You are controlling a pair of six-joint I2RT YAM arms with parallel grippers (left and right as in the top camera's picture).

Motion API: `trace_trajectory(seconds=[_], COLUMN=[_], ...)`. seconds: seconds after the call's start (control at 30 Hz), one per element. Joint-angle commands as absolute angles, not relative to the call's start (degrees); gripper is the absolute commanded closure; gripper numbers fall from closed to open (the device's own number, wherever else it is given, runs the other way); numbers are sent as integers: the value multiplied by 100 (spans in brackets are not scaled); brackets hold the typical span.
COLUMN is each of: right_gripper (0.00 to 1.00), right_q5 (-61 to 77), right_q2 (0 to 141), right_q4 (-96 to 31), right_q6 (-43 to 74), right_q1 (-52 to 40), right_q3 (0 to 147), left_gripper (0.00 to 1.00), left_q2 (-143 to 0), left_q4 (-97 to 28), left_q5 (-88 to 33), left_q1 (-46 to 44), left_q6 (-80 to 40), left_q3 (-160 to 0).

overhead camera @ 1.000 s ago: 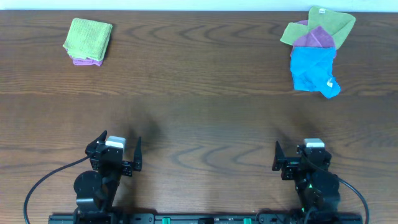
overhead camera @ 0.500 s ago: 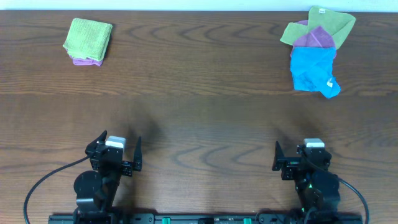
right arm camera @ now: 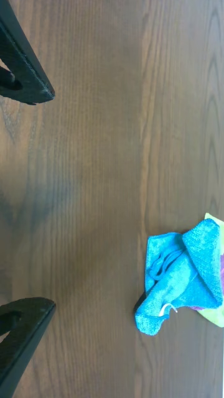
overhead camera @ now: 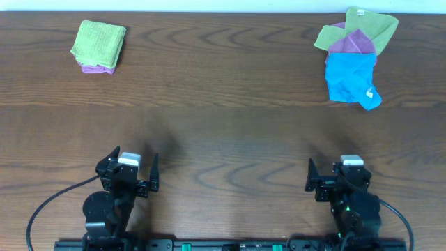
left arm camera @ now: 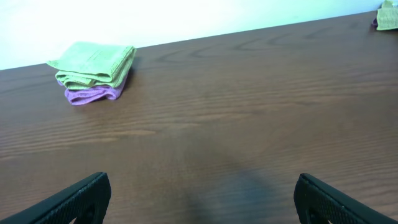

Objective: Fold the cloth

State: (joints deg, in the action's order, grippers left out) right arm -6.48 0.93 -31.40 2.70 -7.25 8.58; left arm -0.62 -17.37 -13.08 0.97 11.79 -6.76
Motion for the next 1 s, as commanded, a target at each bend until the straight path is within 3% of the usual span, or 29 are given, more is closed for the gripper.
trace_trajectory(seconds=[0.0, 0.2, 0.33, 0.57, 0.77, 0.97], right_gripper=[1, 1, 1, 1, 1, 1], right_q5=[-707, -1127, -1103, -1964, -1581, -1629], right_q2=[32, 32, 32, 38, 755, 2976], right_q4=[-3120, -2488, -1841, -1562, -810, 921], right_q6=[207, 408, 2477, 3616, 2762, 2112], right_q1=[-676, -676, -676, -676, -676, -388], right_q3=[838, 803, 790, 790, 790, 1057], left_gripper=[5, 5, 5, 5, 5, 5], left_q2=[-21, -21, -21, -21, -21, -21], left_q4=[-1758, -1758, -1758, -1758, -1758, -1758], left_q5=[-1223, -1225, -1225, -1223, -1223, -1225], left_q1=[115, 115, 115, 115, 115, 115], left_q6=[1133, 1133, 1133, 1133, 1133, 1133], left_q3=[-541, -541, -541, -541, -541, -541])
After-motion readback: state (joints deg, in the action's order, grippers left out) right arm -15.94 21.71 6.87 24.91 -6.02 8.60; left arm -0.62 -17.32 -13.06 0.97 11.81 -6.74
